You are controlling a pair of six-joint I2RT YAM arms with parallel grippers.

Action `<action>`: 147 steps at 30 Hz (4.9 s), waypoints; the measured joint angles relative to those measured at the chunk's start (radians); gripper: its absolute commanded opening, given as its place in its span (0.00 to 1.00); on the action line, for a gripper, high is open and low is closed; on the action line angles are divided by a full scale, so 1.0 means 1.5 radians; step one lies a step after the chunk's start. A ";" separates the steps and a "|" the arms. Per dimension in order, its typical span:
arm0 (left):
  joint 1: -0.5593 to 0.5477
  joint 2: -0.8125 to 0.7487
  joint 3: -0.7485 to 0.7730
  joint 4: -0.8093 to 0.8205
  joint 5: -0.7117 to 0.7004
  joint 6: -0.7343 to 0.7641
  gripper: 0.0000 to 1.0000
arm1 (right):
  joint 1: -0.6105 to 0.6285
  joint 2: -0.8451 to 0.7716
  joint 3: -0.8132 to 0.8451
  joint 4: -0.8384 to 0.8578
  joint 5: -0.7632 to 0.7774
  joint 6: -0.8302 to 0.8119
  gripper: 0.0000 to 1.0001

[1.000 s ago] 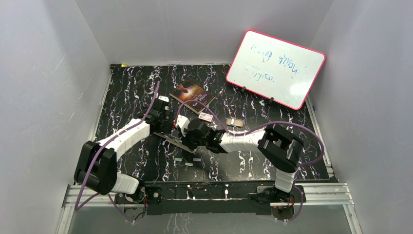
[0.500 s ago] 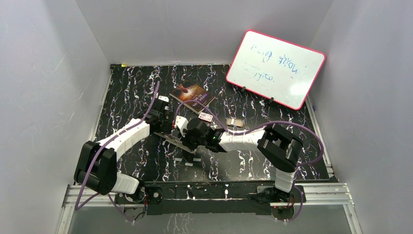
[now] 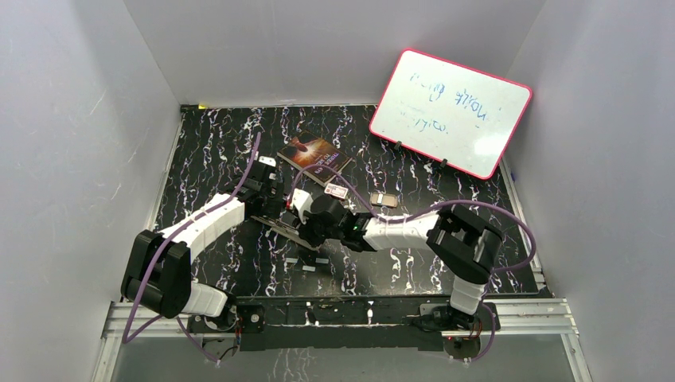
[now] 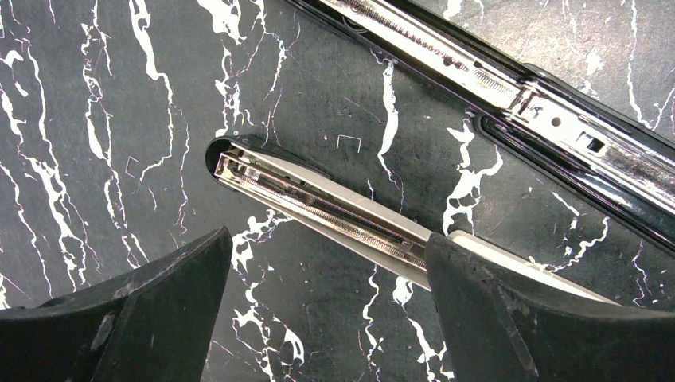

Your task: Load the staples into the stapler

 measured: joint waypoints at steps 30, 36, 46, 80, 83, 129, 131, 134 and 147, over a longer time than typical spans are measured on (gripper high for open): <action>-0.005 0.000 -0.001 0.000 -0.001 0.000 0.91 | -0.019 0.063 0.032 0.074 -0.015 0.045 0.23; -0.005 0.000 -0.002 0.000 -0.002 0.000 0.91 | -0.019 0.063 0.032 0.060 -0.015 0.048 0.26; -0.005 0.000 -0.002 0.000 -0.002 0.000 0.91 | -0.019 0.063 0.032 0.056 -0.015 0.047 0.27; -0.005 0.000 -0.002 0.000 -0.002 0.000 0.92 | -0.019 -0.028 0.013 0.002 -0.017 0.031 0.29; -0.006 0.000 -0.002 0.000 -0.002 0.000 0.92 | -0.019 0.005 0.037 0.021 -0.017 0.030 0.29; -0.010 0.000 -0.003 0.000 -0.004 0.003 0.92 | -0.019 0.006 0.039 -0.104 -0.019 -0.005 0.32; -0.010 0.000 -0.003 0.000 -0.004 0.003 0.92 | -0.019 -0.016 0.023 -0.098 -0.020 -0.008 0.35; -0.010 0.000 -0.003 0.000 -0.004 0.003 0.92 | -0.019 -0.065 -0.017 -0.056 -0.026 -0.021 0.41; -0.011 0.000 -0.003 0.000 -0.004 0.003 0.92 | -0.020 -0.192 -0.384 0.314 -0.129 -0.130 0.46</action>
